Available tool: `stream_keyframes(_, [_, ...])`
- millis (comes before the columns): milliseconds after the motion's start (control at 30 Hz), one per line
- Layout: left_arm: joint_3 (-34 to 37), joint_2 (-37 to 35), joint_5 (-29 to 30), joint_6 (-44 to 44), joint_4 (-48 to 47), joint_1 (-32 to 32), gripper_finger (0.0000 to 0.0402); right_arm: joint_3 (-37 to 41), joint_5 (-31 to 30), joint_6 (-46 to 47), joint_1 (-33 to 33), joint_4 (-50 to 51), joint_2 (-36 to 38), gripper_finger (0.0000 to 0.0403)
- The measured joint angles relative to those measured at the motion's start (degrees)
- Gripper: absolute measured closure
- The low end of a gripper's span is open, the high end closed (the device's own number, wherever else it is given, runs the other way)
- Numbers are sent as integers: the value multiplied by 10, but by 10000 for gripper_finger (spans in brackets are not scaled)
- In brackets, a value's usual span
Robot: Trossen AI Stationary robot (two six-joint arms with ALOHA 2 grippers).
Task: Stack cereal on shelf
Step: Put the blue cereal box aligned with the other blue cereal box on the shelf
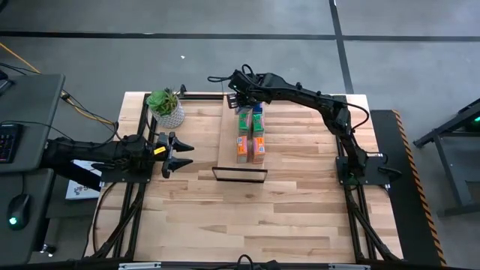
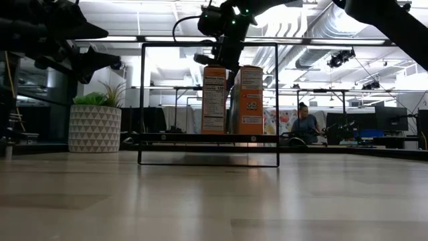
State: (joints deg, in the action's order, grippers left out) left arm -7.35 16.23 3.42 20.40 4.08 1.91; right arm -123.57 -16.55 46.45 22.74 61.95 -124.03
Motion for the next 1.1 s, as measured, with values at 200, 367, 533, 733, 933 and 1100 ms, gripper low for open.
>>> stream_keyframes(200, [0, 0, 0, 0, 0, 0, 126, 0, -13, -4, 0, 0, 0, 251])
stream_keyframes(367, [0, 0, 0, 0, 0, 0, 126, 0, -12, -4, 0, 2, 0, 205])
stream_keyframes(533, [0, 0, 0, 0, 0, 0, 126, 0, -8, -1, 0, 3, 0, 167])
stream_keyframes(733, [0, 0, 0, 0, 0, 0, 126, 0, -4, -3, 0, 2, 0, 153])
stream_keyframes(933, [0, 0, 0, 0, 0, 0, 126, 0, 24, 25, 0, 2, 0, 153])
stream_keyframes(1100, [0, 0, 0, 0, 0, 0, 126, 0, 41, 28, 0, 2, 0, 153])
